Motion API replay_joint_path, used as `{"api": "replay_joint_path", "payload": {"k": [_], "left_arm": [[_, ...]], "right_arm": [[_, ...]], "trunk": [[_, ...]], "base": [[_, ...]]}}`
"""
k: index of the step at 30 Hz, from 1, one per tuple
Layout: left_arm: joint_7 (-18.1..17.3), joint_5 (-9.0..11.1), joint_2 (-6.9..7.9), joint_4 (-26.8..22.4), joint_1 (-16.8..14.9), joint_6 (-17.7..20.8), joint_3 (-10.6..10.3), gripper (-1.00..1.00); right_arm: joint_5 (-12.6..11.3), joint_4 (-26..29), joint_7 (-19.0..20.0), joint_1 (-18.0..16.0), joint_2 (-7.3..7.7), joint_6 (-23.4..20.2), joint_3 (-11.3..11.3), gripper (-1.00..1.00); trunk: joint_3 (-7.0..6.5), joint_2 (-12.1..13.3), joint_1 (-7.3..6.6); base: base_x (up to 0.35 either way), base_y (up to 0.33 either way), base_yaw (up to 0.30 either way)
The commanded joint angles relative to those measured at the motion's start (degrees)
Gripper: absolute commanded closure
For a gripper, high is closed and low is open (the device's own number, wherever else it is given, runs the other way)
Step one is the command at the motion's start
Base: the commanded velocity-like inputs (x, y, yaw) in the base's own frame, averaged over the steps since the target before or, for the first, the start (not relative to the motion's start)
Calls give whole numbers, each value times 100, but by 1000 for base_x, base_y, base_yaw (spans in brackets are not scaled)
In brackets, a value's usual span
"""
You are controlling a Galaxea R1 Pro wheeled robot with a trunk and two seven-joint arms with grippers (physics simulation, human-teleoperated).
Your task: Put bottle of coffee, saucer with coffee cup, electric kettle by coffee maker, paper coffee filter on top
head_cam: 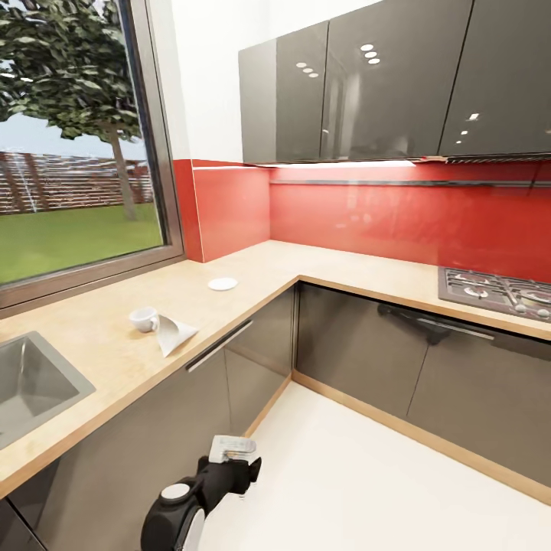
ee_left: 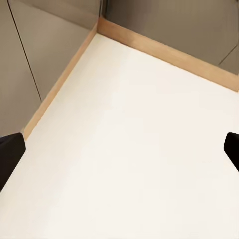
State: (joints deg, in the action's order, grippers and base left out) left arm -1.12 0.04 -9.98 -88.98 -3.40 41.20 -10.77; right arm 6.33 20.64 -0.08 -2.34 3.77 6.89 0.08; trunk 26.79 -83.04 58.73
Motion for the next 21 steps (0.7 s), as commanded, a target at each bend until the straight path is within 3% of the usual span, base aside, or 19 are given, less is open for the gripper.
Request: {"api": "replay_joint_path", "payload": {"k": [1,11,13,14,21], "left_arm": [[-10,-3,-2,-24,-55,54,3,-100],[-2,-17,-2,-87,-912,145,22,-100],[-12,-25,-2,-86,-1329,178,38,-100],[-16,-32,-2,-81,-1693,273,77,-100],[-18,-27,329,-84,-2217,568,503,-100]], "right_arm": [[52,-4,-1,-3,1,14,-1,-100],[52,-7,-1,-3,1,14,0,-100],[52,-8,-1,-3,1,14,0,-100],[52,-8,-1,-3,1,18,0,-100],[52,-8,-1,-3,1,21,0,-100]], "trunk": [[6,-3,0],[6,-3,0],[6,-3,0],[6,-3,0],[6,-3,0]], "base": [[0,0,0],[0,0,0],[0,0,0],[0,0,0],[0,0,0]]}}
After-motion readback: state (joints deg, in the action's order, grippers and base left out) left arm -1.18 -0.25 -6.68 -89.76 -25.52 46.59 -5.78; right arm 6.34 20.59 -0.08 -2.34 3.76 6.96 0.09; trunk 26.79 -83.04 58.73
